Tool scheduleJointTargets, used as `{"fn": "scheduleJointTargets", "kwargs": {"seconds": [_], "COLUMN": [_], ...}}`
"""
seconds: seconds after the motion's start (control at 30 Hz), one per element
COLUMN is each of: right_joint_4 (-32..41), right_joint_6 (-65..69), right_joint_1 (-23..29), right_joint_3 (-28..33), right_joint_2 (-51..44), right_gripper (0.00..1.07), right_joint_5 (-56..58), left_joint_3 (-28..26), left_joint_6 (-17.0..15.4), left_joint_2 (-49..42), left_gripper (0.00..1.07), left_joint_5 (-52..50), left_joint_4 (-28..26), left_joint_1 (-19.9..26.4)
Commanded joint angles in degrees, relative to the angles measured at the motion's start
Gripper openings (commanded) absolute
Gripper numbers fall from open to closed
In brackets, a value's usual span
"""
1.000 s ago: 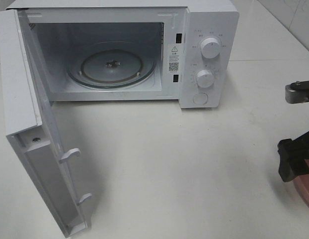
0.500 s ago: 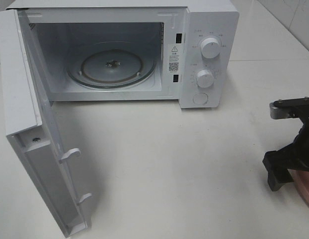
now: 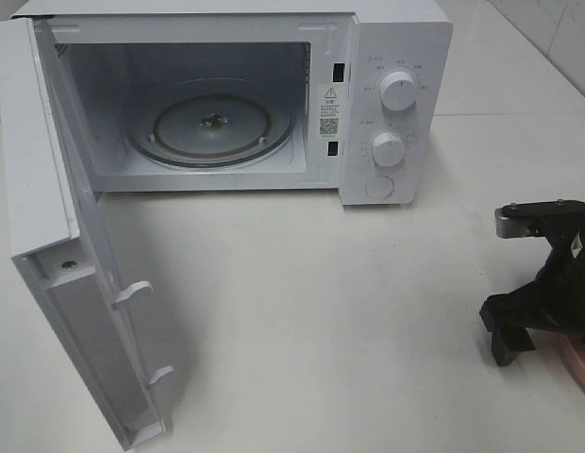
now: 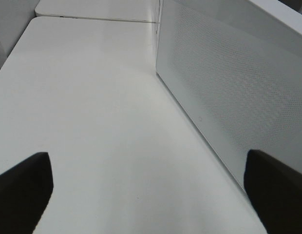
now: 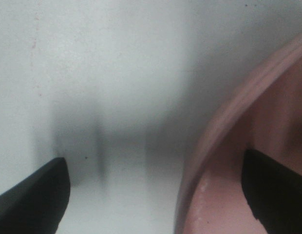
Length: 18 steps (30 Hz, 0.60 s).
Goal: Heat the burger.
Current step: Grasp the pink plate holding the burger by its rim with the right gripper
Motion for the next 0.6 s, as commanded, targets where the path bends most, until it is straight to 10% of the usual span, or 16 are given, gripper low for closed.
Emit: {"fn": "scheduleJointTargets", "kwargs": {"seconds": [0.03, 0.6], "right_joint_4": [-0.74, -6.36], "right_joint_6": [0.52, 3.15], "right_joint_1": [-0.4, -0.4], "right_joint_3": [0.11, 0.11], "right_joint_2": [0.92, 2.81], "right_gripper": [0.9, 0.21], "right_joint_5": [-0.29, 5.5], "left_joint_3": [0.0, 0.0], "left_joint_6": [0.06, 0.06], "left_joint_2": [-0.97, -0.97], "left_gripper": [1.0, 1.0], "left_joint_5": [-0.46, -0.46], "left_joint_4": [-0.11, -0.11], "left_joint_1": [-0.4, -0.4]}}
